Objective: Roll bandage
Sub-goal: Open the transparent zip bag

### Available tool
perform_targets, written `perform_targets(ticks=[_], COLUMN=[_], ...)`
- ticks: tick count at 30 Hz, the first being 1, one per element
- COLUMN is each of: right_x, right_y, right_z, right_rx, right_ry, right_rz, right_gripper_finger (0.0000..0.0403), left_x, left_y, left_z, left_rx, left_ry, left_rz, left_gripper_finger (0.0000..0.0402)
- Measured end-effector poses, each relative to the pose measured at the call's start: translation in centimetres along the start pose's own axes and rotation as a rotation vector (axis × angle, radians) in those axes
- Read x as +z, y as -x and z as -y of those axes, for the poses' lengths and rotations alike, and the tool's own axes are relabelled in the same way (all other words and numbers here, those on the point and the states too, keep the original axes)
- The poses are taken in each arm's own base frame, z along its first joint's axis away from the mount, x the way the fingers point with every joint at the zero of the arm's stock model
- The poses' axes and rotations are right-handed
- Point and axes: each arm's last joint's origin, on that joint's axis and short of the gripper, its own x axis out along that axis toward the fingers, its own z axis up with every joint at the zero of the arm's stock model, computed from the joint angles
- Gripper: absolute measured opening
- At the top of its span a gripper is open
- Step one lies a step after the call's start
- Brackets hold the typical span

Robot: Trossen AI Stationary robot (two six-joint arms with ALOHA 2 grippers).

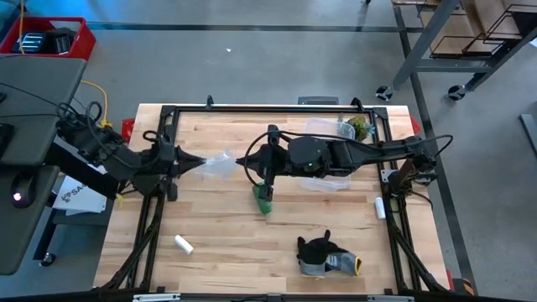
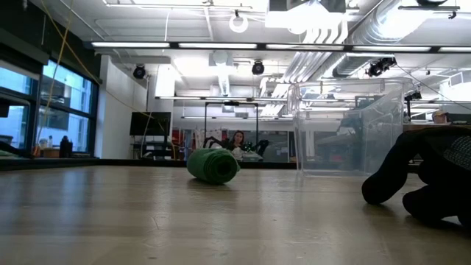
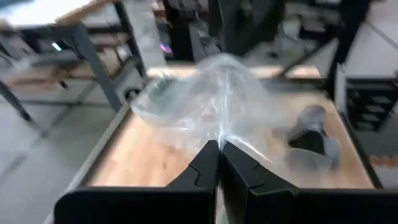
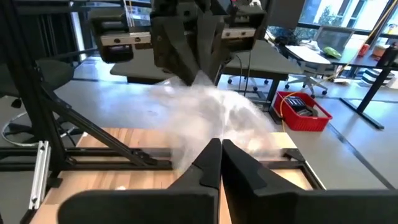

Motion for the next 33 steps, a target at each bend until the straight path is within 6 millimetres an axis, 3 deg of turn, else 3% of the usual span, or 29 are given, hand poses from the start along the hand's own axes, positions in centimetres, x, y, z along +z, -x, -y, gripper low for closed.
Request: perform_targets(ticks=[5,12,14,17,22,25,28,33], right_x=[0.2,0.2,0.2,0.6,0.1,-1.5,-3.5,-6.4], right_y=[0.2,0.4,0.7,1.3,1.4,1.6,2.4,3.9], right_z=[0.0,0.0,0.2,0.8,0.8,0.7,0.3,-0.9], right_rx=[0.014,0.037,0.027,0.044,0.048,0.021,-0.02,-0.072], right_ry=[-0.01,-0.04,-0.129,-0.23,-0.305,-0.312,-0.341,-0.32], right_rz=[0.015,0.003,-0.014,-0.011,-0.077,-0.24,-0.447,-0.748], right_gripper_finger=[0.0,0.0,0.0004,0.0026,0.0106,0.0153,0.0183,0.0191], left_x=[-1.1,-0.9,-0.8,0.0,-0.7,-3.1,-5.5,-7.6], left_y=[-0.7,-1.2,-1.1,-0.2,-0.1,-1.7,-4.0,-8.4], left_z=[0.8,1.2,1.0,0.3,0.3,1.7,3.4,4.8], left_rx=[-0.079,-0.033,-0.022,-0.016,-0.073,-0.134,-0.123,-0.217], left_ry=[0.008,-0.111,-0.118,-0.068,-0.072,-0.094,-0.091,-0.15], left_rz=[-0.125,-0.105,-0.099,-0.07,-0.157,-0.354,-0.441,-0.554], left_gripper_finger=[0.0045,0.0101,0.0083,0.002,0.0002,0.0002,0.0002,0.0038])
